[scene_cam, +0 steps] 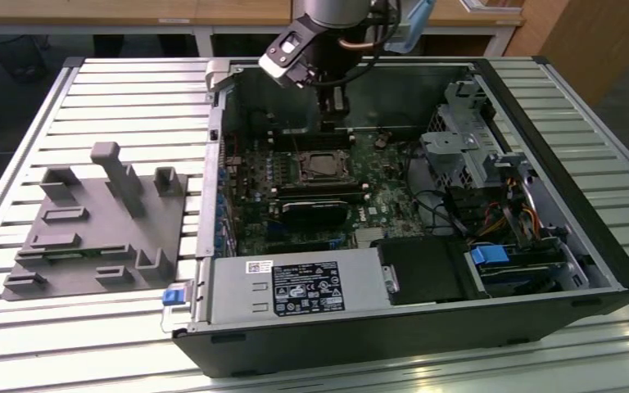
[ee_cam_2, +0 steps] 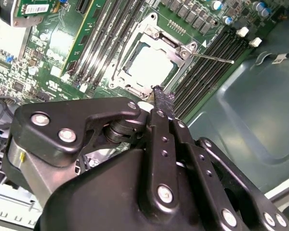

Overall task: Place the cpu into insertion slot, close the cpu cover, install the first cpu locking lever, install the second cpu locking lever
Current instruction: 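Install the first cpu locking lever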

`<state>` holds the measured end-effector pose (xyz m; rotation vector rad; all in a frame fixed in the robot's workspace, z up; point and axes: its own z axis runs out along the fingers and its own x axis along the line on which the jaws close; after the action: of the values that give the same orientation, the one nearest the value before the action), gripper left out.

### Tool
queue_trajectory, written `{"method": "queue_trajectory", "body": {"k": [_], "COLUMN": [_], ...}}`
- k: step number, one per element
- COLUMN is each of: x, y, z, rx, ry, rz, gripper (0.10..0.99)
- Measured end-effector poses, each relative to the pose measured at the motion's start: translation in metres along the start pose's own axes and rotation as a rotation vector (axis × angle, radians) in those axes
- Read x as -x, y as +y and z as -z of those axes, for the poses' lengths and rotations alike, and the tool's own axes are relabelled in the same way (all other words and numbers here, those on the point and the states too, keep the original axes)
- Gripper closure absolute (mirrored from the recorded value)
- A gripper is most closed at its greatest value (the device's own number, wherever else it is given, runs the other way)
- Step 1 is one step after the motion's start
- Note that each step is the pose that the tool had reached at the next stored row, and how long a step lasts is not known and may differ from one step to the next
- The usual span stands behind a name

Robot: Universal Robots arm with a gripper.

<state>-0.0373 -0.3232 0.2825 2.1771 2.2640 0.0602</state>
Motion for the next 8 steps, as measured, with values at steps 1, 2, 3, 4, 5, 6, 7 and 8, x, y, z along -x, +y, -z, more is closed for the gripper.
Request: {"method": "queue_trajectory", "body": {"k": [1, 2, 3, 4, 5, 6, 7, 8], "x": [0.0, 0.0, 0.0, 0.0, 0.0, 0.0, 0.0, 0.0], "y": [0.0, 0.0, 0.0, 0.0, 0.0, 0.0, 0.0, 0.0], "z": [0.0001, 0.0001, 0.0002, 0.0002, 0.0002, 0.0001, 0.0001, 0.0001], "rx": [-0.001, -0.001, -0.002, -0.002, -0.003, -0.003, -0.003, -0.004], "ry": [0.0002, 0.0007, 0.0011, 0.0015, 0.0021, 0.0027, 0.0031, 0.0036], "rz": [0.019, 0.037, 0.055, 0.072, 0.088, 0.106, 0.124, 0.142], "gripper": [0.98, 0.98, 0.98, 0.98, 0.98, 0.98, 0.98, 0.98]}}
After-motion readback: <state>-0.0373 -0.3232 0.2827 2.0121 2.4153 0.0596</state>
